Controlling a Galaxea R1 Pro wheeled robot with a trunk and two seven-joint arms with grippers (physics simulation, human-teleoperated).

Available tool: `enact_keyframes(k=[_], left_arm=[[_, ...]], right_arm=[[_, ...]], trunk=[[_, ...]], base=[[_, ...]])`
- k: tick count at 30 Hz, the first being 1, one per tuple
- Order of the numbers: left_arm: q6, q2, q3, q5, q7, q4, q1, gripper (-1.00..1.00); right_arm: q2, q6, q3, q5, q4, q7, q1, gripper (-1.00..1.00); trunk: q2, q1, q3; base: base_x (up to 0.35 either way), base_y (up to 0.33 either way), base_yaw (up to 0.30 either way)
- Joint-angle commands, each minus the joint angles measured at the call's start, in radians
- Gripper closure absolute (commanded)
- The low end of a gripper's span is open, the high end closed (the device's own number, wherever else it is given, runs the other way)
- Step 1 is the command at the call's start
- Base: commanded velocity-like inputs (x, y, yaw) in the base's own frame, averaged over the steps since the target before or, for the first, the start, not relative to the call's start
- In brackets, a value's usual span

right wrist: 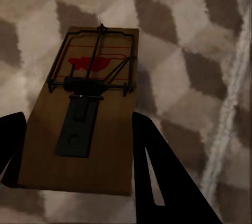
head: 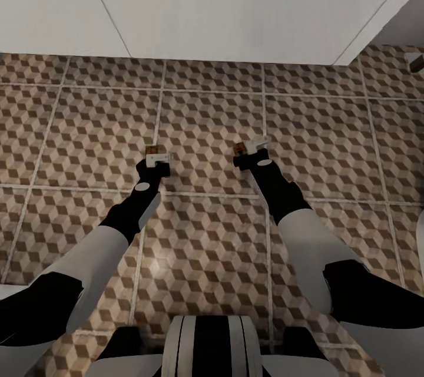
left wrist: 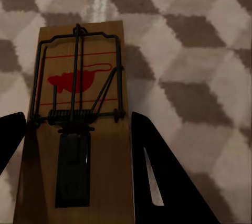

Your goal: Take the four mousetraps from the cabinet in the bathroom and place them on the bathroom floor. Make sure all four end up on the same floor surface, and ensure that at least two of them are either under or directly next to the same bathroom sink.

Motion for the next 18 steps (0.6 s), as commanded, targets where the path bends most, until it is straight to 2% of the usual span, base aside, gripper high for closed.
enact_keyframes(k=[1, 11, 18], left_arm=[[-0.001, 0.001, -0.007, 0.01, 0.009, -0.002, -0.001, 1.0], [-0.001, 0.001, -0.008, 0.01, 0.009, -0.016, -0.001, 1.0], [0.0, 0.001, -0.008, 0.01, 0.009, -0.019, -0.001, 1.0]], right_arm=[[0.0, 0.006, 0.002, 0.001, -0.001, -0.002, -0.002, 1.0], [0.0, 0.006, 0.002, 0.002, -0.001, -0.002, -0.004, 1.0], [0.0, 0.006, 0.002, 0.001, -0.001, -0.002, -0.004, 1.0]], trunk=[[0.0, 0.0, 0.0], [0.0, 0.0, 0.0], [0.0, 0.0, 0.0]], base=[[0.107, 0.0, 0.0], [0.056, 0.0, 0.0], [0.274, 0.0, 0.0]])
